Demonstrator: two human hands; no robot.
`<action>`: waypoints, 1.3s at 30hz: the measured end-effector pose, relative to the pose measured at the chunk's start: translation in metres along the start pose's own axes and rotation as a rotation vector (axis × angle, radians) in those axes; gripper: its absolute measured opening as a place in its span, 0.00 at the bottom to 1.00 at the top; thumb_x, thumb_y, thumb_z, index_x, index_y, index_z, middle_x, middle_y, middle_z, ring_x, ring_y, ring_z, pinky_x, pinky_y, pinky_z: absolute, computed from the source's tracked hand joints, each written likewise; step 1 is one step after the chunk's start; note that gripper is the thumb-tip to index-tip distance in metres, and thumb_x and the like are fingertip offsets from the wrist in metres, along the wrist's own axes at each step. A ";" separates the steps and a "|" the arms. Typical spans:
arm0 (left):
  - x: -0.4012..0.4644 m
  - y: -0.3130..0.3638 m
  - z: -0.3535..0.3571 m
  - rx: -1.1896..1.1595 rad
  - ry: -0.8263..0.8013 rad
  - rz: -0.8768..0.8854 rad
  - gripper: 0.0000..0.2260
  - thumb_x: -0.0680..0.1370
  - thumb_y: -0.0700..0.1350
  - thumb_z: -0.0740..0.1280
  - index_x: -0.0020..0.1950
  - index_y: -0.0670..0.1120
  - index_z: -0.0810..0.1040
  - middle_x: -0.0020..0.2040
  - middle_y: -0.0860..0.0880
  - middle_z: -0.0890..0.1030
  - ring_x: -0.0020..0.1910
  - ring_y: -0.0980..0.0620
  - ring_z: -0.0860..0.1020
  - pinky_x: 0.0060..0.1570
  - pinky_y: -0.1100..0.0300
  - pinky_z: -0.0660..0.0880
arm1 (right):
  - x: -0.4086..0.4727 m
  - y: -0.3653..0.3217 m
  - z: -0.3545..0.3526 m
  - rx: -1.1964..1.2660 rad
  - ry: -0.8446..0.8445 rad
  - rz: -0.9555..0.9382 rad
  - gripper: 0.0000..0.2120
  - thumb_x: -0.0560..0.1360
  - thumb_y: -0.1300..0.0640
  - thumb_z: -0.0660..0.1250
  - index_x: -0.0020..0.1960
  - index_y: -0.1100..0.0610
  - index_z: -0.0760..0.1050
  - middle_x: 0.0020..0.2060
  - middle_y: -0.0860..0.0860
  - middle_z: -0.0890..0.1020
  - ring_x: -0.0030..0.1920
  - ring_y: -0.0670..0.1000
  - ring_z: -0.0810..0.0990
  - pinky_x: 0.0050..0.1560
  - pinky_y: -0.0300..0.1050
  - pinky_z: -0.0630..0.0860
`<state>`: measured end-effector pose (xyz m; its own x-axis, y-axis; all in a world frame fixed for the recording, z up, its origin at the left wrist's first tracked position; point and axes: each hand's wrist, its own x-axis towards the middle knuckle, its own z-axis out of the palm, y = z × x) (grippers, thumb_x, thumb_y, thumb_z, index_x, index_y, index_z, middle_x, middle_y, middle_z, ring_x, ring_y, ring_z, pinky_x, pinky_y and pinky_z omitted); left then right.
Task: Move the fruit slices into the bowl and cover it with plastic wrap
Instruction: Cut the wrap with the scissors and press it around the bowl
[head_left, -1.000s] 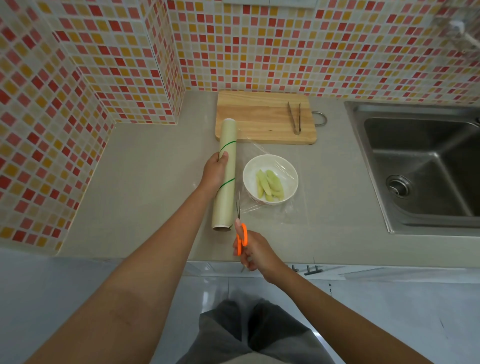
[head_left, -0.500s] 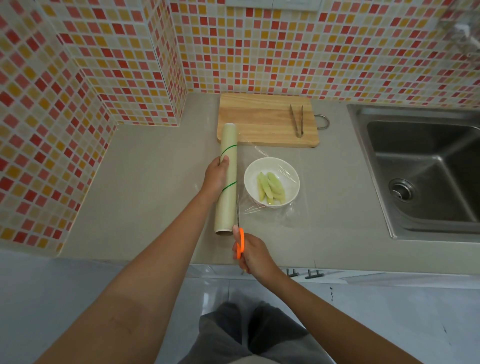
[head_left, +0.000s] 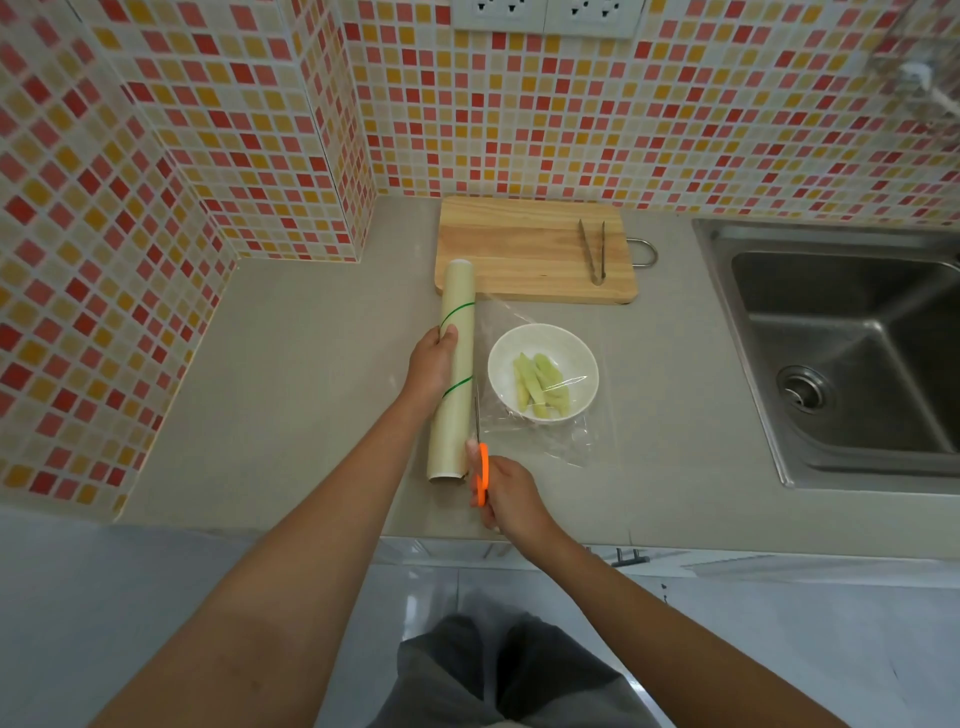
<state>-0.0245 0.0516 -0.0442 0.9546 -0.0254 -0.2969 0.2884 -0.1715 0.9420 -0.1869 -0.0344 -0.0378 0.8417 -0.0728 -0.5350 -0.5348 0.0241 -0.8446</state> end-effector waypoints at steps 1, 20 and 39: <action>0.000 0.000 0.000 -0.003 0.002 0.002 0.12 0.82 0.48 0.57 0.53 0.43 0.76 0.44 0.46 0.77 0.43 0.50 0.74 0.46 0.56 0.70 | 0.002 -0.001 0.000 0.001 0.007 -0.011 0.24 0.76 0.41 0.63 0.31 0.58 0.64 0.27 0.53 0.69 0.20 0.42 0.67 0.23 0.37 0.64; 0.002 0.001 -0.002 0.025 0.012 0.016 0.14 0.82 0.48 0.57 0.54 0.41 0.77 0.45 0.45 0.77 0.43 0.49 0.74 0.46 0.56 0.70 | 0.032 -0.023 -0.003 -0.070 0.013 -0.004 0.26 0.73 0.36 0.63 0.27 0.53 0.62 0.23 0.49 0.67 0.21 0.46 0.64 0.23 0.38 0.61; -0.002 0.003 -0.003 0.005 -0.005 -0.010 0.12 0.82 0.48 0.56 0.52 0.43 0.76 0.44 0.45 0.78 0.42 0.48 0.75 0.44 0.56 0.71 | 0.047 -0.053 -0.007 -0.123 0.020 0.019 0.27 0.74 0.36 0.61 0.29 0.57 0.67 0.25 0.52 0.72 0.16 0.43 0.66 0.23 0.36 0.62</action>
<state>-0.0252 0.0545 -0.0402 0.9514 -0.0286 -0.3068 0.2972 -0.1770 0.9383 -0.1193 -0.0462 -0.0183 0.8301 -0.0930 -0.5498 -0.5572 -0.0966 -0.8248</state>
